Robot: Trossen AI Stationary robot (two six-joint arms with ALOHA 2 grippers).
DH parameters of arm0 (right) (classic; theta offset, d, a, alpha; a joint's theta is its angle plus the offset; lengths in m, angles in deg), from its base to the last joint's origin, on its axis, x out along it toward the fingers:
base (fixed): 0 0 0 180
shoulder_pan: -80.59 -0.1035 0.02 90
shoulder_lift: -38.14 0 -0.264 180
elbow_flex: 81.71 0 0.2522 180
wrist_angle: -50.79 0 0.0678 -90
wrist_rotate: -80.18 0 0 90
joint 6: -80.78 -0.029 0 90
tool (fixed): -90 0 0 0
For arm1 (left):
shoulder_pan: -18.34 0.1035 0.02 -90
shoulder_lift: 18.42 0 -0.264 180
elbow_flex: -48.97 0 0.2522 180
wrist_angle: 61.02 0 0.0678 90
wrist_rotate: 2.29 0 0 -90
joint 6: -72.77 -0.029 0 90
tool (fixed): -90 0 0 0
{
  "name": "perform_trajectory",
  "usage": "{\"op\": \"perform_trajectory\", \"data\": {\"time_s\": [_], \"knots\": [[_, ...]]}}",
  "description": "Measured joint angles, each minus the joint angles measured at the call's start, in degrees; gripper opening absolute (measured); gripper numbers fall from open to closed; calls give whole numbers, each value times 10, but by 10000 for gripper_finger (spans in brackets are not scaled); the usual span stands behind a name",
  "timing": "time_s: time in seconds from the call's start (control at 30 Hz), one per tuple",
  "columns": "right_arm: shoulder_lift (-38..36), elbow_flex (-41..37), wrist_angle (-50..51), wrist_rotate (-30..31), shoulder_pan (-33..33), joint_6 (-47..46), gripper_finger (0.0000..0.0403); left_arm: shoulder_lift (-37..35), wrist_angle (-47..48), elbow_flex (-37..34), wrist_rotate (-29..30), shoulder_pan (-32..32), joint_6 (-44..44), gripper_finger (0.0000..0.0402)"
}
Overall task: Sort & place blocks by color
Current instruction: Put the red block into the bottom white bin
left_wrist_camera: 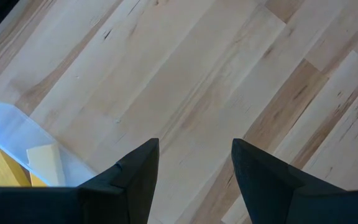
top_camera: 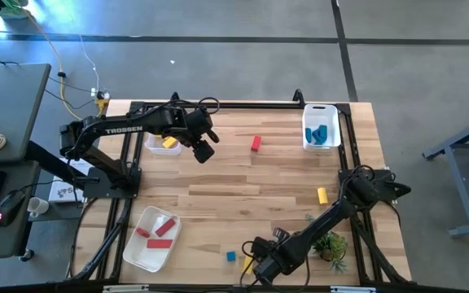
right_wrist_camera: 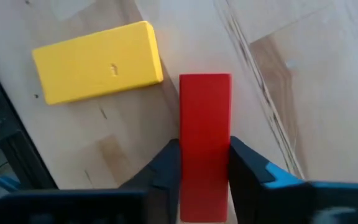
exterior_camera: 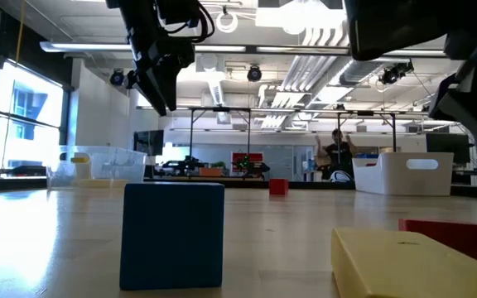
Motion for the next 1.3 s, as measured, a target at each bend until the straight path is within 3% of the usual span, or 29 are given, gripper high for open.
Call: {"op": "perform_trajectory", "data": {"time_s": [0.43, 0.67, 1.07, 1.3], "knots": [[-12, -3, -3, -16, 25, 3, 69, 0, -2, 0, 0, 0, -20, 188], [-23, -6, 13, 37, 51, 5, 69, 0, -2, 0, -2, 0, -19, 188], [-26, -4, 15, 31, 83, 26, 69, 0, -2, 0, -32, 0, -20, 188], [-27, 60, 121, 70, 104, 64, 69, 0, -1, 0, -97, 0, 19, 188]]}}
